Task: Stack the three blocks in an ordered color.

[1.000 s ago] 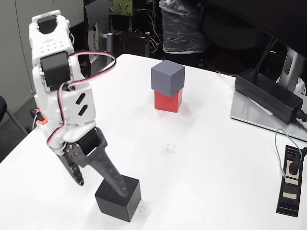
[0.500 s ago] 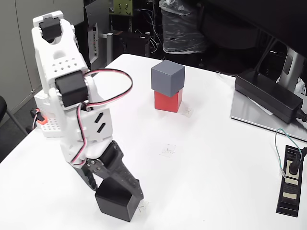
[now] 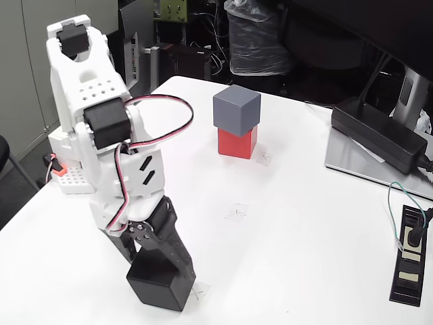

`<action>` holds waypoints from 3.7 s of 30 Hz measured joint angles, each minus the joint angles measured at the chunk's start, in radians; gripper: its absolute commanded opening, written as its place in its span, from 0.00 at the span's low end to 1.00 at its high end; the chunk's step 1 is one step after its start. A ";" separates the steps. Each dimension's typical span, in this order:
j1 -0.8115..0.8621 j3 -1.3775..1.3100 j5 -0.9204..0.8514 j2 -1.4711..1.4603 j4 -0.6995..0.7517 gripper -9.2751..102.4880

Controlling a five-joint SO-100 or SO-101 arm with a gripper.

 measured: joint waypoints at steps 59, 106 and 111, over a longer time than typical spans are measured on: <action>-1.063 -0.453 0.439 0.578 0.520 0.08; -1.236 -0.253 0.629 0.449 0.520 0.08; -1.236 -0.253 0.629 0.449 0.520 0.08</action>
